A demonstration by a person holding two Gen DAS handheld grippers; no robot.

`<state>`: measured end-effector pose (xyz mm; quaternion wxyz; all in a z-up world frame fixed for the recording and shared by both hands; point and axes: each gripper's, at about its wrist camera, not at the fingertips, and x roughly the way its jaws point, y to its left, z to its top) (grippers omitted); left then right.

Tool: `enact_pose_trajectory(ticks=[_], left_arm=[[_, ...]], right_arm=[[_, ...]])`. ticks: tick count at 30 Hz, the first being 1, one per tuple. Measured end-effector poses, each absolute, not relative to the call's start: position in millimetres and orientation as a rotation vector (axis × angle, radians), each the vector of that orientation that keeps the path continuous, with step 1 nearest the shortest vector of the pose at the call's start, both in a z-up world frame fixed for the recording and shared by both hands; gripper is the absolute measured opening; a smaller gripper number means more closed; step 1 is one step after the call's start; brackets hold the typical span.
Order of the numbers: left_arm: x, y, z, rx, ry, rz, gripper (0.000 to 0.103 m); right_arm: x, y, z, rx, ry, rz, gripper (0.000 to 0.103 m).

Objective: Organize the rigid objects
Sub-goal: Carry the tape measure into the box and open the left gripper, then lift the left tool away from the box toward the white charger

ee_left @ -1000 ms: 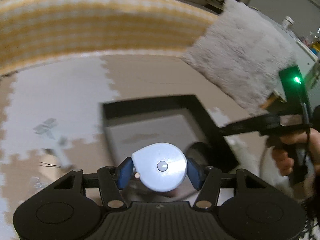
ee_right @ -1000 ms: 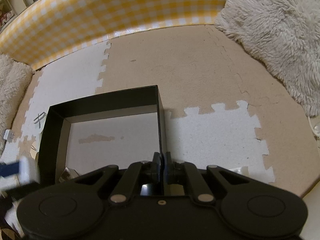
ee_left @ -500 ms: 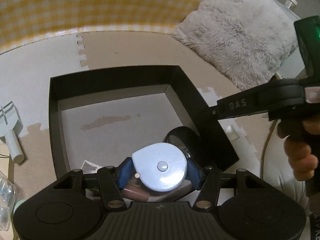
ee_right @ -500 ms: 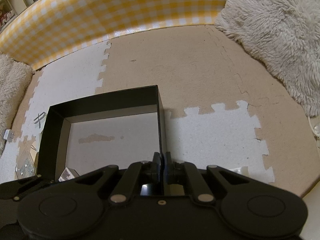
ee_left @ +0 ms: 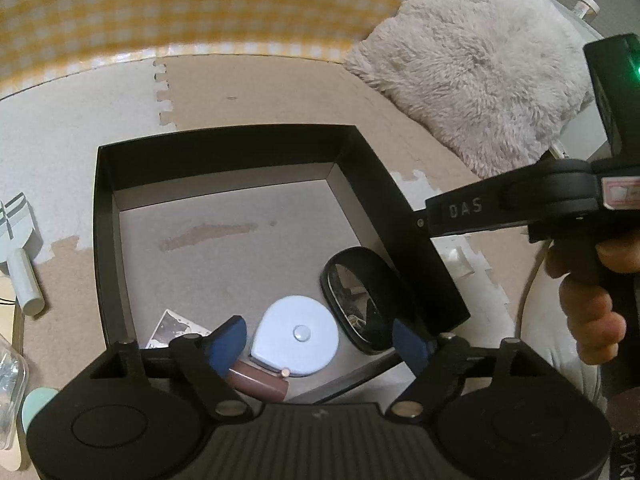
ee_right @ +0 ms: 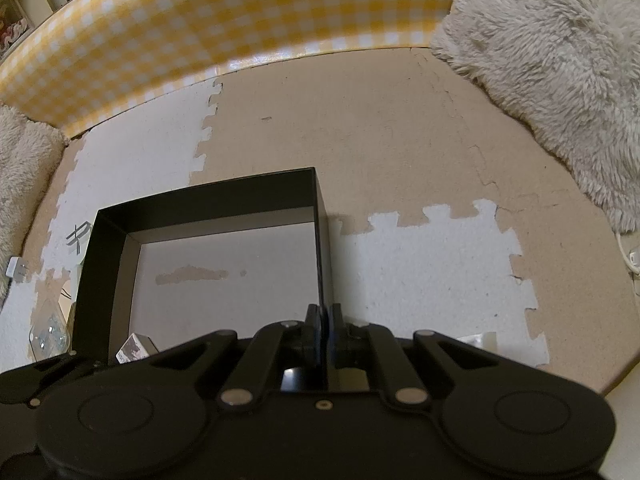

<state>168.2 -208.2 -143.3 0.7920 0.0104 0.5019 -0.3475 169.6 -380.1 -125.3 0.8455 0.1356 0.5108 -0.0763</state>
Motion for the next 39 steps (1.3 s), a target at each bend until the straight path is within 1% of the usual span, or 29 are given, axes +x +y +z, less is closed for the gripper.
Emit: enact_pose_trajectory(ticks=[3,5,9,14,23,39], left_arm=[[166.0,-208.1,-139.4,0.013,1.075,-0.75,0.087],[164.6,-209.0,-137.4,0.021,1.076,-0.752,0.096],[162.3,-209.0,-134.9,0.036,1.068,-0.745,0.098],[160.7,-207.0,-130.3,0.043,1.051,-0.743,0.102],[156.2,-195.3,-108.8,0.08,0.962,-0.726,0.103],[175.6,-140.8,-56.9,0.043,0.809,-0.618,0.103]], right_arm=[[170.4,-379.4,-126.6,0.279,1.086,-0.16,0.005],[170.7,-378.7,-127.4,0.273,1.089,-0.159,0.005],[170.5,-377.1,-127.4,0.259,1.087,-0.157,0.004],[170.2,-377.1,-127.6,0.254,1.083,-0.155,0.004],[168.7,-379.7,-128.9,0.278,1.074,-0.154,0.005],[167.2,-383.7,-129.8,0.337,1.067,-0.174,0.006]])
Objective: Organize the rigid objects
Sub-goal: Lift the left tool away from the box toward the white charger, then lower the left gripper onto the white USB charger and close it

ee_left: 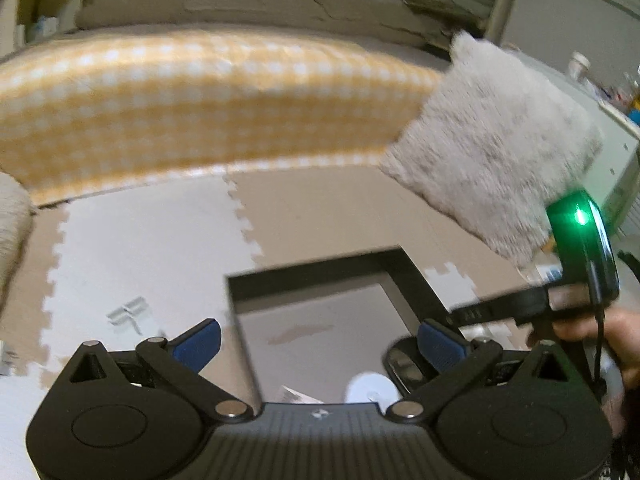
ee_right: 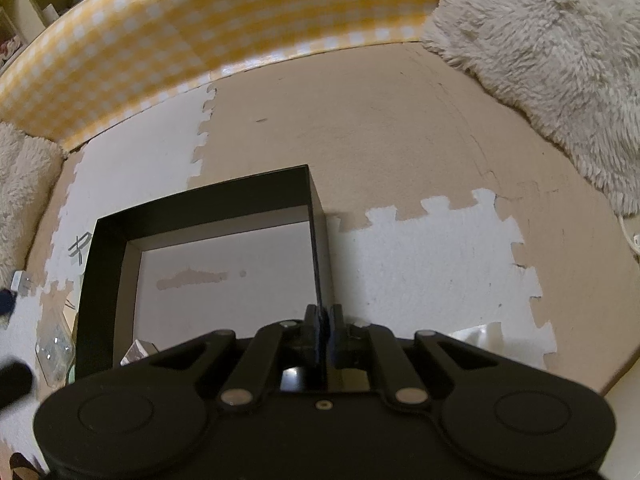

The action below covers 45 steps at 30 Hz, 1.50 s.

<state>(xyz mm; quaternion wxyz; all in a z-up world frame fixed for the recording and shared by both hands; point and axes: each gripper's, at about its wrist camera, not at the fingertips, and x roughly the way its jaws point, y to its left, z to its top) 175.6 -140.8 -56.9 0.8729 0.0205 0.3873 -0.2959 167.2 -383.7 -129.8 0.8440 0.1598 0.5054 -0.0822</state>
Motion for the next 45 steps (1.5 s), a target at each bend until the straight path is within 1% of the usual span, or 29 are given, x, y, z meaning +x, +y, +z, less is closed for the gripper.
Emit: enact_pose_trajectory(ticks=[7,15,21,27,30,34,36,38,42,45], left_arm=[[201.4,-97.9,-45.5,-0.021,0.759,-0.479,0.103],[238.1,-33.8,-52.6,-0.16,0.72,-0.197,0.103],[263.4,18.3,-75.8,-0.298,0.737,0.082,0.103],[270.3,60.3,-108.5,-0.448,0.769,0.288,0.103],[272.1,69.6,-128.3,-0.51,0.804,0.367,0.103],[272.4,77.0,-147.3,-0.521,0.826,0.436,0.103],[273.7,80.7,-153.2,-0.526,0.825,0.461,0.101],[275.3,84.2,-157.5,-0.543,0.818,0.475,0.095],[279.6,90.1,-161.9,-0.57,0.794,0.502,0.089],[280.9,92.1,-163.1,-0.561,0.785,0.522,0.081]], right_arm=[[169.1,-377.7,-131.8,0.28,1.094,-0.168,0.005],[170.5,-374.1,-132.9,0.239,1.114,-0.163,0.005],[170.4,-372.9,-132.1,0.227,1.119,-0.164,0.005],[170.6,-372.3,-132.0,0.225,1.123,-0.164,0.005],[171.2,-371.9,-132.9,0.22,1.128,-0.163,0.005],[170.4,-372.6,-132.5,0.223,1.125,-0.16,0.005],[170.2,-372.7,-132.7,0.224,1.125,-0.156,0.005],[170.9,-372.4,-132.9,0.222,1.125,-0.155,0.005],[172.3,-373.5,-134.2,0.223,1.128,-0.154,0.005],[173.2,-373.2,-134.4,0.223,1.129,-0.154,0.005]])
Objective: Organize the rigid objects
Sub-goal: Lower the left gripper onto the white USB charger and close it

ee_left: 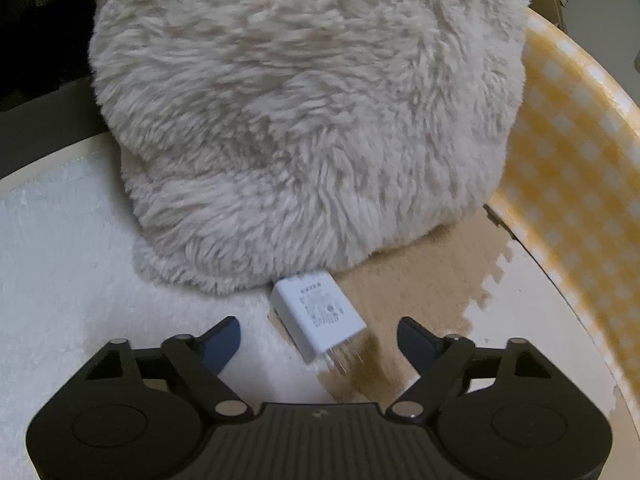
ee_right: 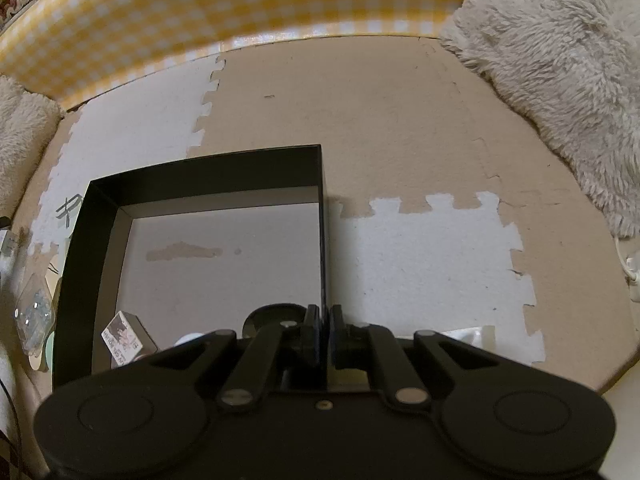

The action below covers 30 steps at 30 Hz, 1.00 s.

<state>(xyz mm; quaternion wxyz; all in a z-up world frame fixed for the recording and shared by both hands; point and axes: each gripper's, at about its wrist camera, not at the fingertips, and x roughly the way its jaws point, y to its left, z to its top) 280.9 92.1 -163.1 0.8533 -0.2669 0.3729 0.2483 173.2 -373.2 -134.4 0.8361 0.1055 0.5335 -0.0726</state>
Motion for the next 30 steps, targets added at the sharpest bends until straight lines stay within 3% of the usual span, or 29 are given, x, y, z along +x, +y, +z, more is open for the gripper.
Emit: enact_pose_trajectory(ticks=[7,12,30], left_arm=[[296.5,102.2,-169.3,-0.596,0.752,0.56,0.074],[295.2,104.9,-166.3,-0.543,0.753,0.55,0.049],[304.0,25.0,-168.2,-0.157,0.86,-0.06,0.049]], right_arm=[[173.0,-373.0,-134.4,0.222,1.13,-0.154,0.005],[173.7,-372.9,-135.1,0.223,1.131,-0.154,0.006],[172.7,-373.5,-137.4,0.231,1.133,-0.15,0.006]])
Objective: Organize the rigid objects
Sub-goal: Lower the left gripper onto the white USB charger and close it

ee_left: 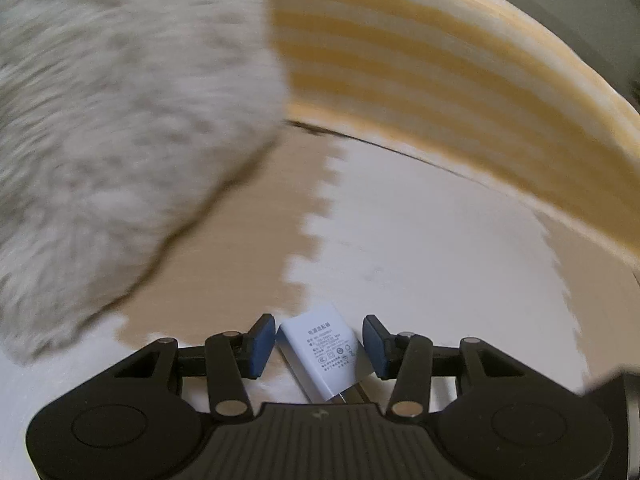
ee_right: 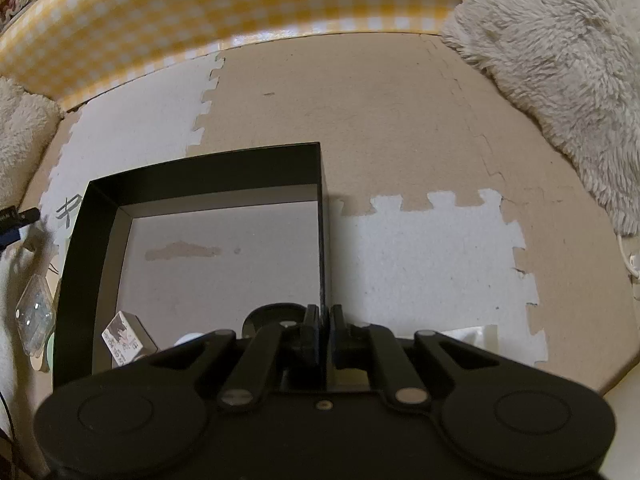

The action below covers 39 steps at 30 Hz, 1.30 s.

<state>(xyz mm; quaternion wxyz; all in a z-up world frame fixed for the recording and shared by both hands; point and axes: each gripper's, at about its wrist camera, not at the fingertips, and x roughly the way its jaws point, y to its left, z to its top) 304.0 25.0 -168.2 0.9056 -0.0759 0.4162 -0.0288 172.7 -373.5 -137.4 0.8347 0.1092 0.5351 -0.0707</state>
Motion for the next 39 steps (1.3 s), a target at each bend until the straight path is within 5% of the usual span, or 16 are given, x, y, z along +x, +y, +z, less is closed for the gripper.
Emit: enact_pose_trajectory(ticks=[12,15,21,29,39], left_arm=[[301.9,-6.2,-175.7,-0.019,0.897,-0.313,0.051],[303.4,-10.3,-176.9,0.006,0.942,-0.247,0.065],[301.8,-10.4,-173.9,0.027,0.984,-0.165,0.065],[299.3,-12.7,-173.9,0.036,0.978,-0.207,0.038],[296.3,-12.0,-147.4,-0.094,0.896,-0.195,0.037]], right_arm=[[171.7,-374.4,-137.8,0.233,1.137,-0.15,0.006],[171.5,-374.5,-137.5,0.234,1.135,-0.148,0.006],[171.6,-374.4,-136.9,0.235,1.134,-0.149,0.006],[171.8,-374.3,-135.2,0.234,1.133,-0.148,0.006],[171.0,-375.4,-135.1,0.241,1.133,-0.15,0.005]])
